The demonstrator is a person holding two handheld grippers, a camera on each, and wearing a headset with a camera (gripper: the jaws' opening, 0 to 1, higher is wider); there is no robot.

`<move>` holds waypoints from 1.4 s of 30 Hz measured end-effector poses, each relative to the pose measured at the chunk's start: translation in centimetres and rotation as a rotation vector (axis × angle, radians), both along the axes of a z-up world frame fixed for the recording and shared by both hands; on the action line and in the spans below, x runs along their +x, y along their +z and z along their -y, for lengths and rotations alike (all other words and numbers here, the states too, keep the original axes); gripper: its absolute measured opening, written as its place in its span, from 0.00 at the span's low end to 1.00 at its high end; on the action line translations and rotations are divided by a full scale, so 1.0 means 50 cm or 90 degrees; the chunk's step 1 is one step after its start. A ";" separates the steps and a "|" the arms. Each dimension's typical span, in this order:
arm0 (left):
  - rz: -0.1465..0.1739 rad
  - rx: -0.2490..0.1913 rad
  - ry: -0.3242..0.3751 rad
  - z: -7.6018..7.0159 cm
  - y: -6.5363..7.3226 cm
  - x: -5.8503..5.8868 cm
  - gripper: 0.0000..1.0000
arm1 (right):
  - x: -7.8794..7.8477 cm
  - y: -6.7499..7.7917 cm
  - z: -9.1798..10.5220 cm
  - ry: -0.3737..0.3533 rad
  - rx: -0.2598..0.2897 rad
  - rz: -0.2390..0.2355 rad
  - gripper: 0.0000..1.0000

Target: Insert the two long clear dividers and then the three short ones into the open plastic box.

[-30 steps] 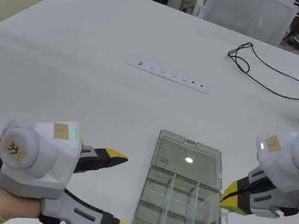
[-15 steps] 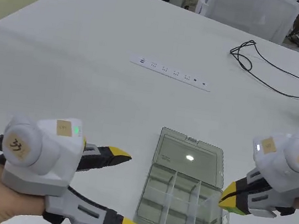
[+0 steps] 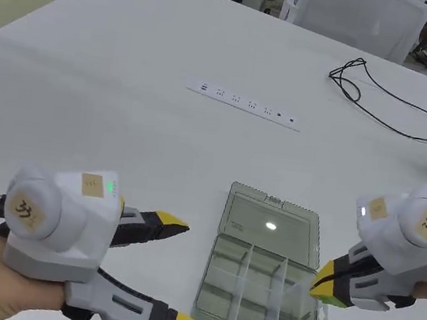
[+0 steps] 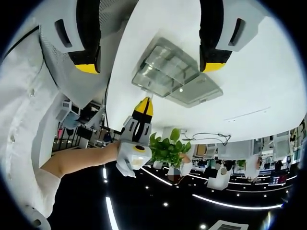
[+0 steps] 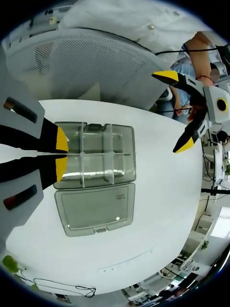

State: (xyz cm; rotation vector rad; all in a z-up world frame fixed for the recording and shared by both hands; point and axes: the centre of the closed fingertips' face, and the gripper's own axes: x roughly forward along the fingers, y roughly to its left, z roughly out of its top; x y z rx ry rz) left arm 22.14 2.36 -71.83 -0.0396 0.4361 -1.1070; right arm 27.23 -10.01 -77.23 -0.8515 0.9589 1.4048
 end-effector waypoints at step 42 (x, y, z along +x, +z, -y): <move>-0.007 -0.003 0.002 0.003 -0.003 -0.004 0.85 | -0.005 -0.063 -0.007 0.030 0.035 0.019 0.02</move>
